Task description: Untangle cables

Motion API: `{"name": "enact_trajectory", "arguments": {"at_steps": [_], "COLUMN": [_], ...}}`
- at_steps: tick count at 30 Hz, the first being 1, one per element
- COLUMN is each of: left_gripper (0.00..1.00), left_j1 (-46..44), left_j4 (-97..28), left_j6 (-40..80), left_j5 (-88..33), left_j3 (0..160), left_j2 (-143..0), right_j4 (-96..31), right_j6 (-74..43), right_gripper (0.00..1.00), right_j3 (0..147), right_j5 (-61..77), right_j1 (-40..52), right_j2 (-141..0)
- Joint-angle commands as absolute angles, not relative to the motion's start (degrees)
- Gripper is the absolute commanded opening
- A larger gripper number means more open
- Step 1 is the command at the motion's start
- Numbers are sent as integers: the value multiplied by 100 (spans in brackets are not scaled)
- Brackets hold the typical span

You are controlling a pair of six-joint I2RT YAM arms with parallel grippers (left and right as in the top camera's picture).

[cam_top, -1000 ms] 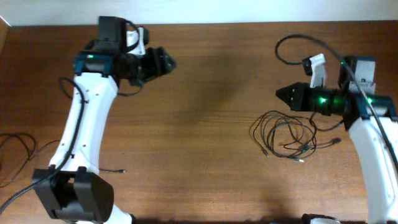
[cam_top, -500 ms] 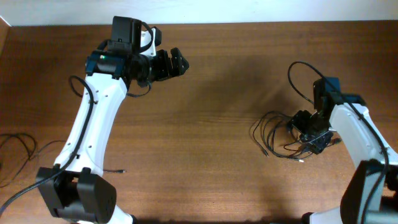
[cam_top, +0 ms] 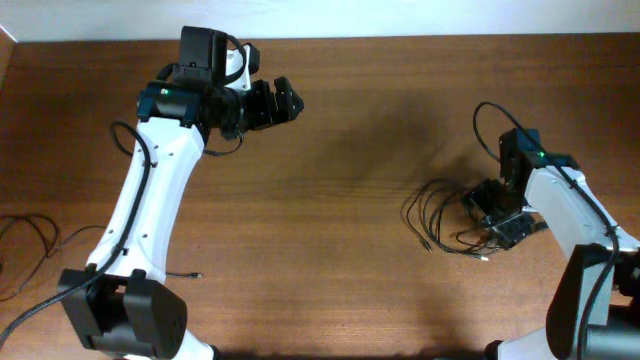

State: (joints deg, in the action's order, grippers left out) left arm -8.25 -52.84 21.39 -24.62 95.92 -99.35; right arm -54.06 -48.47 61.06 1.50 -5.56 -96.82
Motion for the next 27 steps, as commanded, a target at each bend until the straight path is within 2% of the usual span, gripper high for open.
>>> {"name": "enact_trajectory", "arguments": {"at_steps": [1,2,3,6,11,13,14,16,21,27], "left_gripper": [99,99,99,99,99,99,99,99,99,99], "left_j1": [-825,-825,-825,-825,-825,-823,-821,-821,-821,-821], "left_j4": [-5282,-5282,-5282,-5356,-5367,-5365,-5363,-5384,-5408,-5358], "left_j6": [2025,2025,2025,2025,2023,2025,2025,2023,2025,2027], "left_j5": [-2416,-2416,-2416,-2414,-2412,-2412,-2412,-2375,-2051,-2051], "left_j3": [9603,9603,9603,9603,9603,9603,9603,9603,9603,9603], "left_j2": [-9939,-9939,-9939,-9939,-9939,-9939,-9939,-9939,-9939,-9939], "right_j4": [-5830,-6202,-6473,-7078,-6108,-5054,-4646,-4112,-4565,-4805], "right_j6": [-4506,-4757,-5098,-5896,-6541,-6539,-6514,-6062,-5002,-3347], "right_gripper": [82,84,99,99,98,77,45,4,4,4], "right_j3": [7091,7352,7404,6928,5229,4659,4491,4427,5170,6320], "right_j5": [-19,-47,-75,-113,106,139,344,1041,1352,2718], "right_j1": [-521,-523,-532,-541,-543,-541,-530,-526,-519,-185], "right_j2": [-9345,-9157,-9019,-8877,-8877,-8877,-8877,-8873,-8514,-7843]}}
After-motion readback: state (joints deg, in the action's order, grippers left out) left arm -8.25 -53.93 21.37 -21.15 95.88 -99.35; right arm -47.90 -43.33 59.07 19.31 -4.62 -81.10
